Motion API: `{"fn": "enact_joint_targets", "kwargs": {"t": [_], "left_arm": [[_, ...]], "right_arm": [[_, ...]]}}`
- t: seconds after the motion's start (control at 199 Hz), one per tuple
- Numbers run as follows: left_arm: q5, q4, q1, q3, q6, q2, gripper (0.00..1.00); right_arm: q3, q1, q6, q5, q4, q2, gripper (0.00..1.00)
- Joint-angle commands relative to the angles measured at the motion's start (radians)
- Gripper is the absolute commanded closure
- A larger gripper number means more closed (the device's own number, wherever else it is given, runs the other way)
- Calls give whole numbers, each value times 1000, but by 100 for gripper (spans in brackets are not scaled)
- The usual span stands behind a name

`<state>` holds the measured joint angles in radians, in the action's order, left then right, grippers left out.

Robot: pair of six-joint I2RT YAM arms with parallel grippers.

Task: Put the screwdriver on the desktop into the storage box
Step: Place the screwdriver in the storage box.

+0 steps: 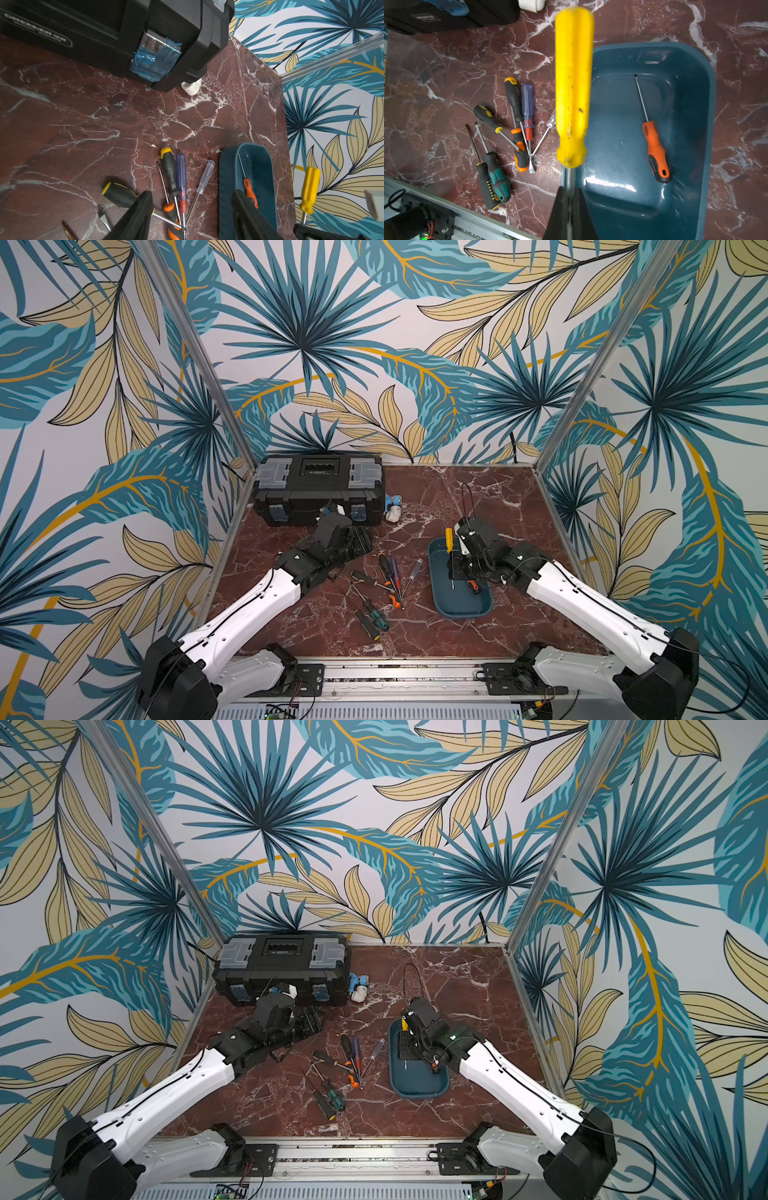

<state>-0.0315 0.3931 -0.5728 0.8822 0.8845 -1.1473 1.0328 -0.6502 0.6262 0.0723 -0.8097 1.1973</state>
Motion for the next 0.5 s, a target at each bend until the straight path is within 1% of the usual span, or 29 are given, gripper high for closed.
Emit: {"fn": "enact_joint_targets", "kwargs": {"t": [0.0,0.09,0.161,0.296,0.341,0.407,0.497], "left_arm": [[-17,-19,-4,24,-43,10,37],[-16,-57,-13,-23,-40,31,37],[-15,-29,-32,-25,-63,34,37],[-31,54,-86,-29,-123,34,36],[-31,65,-95,-48,-118,36,36],[-20,39,-112,-93,-102,31,36],[-7,-30,-146,-141,-67,-6,35]], "right_arm": [[38,3,-34,41,-83,24,100],[39,4,-40,40,-100,52,100],[34,4,-30,48,-103,83,100],[37,3,10,107,-93,169,100],[39,3,23,132,-92,199,100],[38,6,39,155,-84,229,100],[41,11,43,145,-75,260,100]]}}
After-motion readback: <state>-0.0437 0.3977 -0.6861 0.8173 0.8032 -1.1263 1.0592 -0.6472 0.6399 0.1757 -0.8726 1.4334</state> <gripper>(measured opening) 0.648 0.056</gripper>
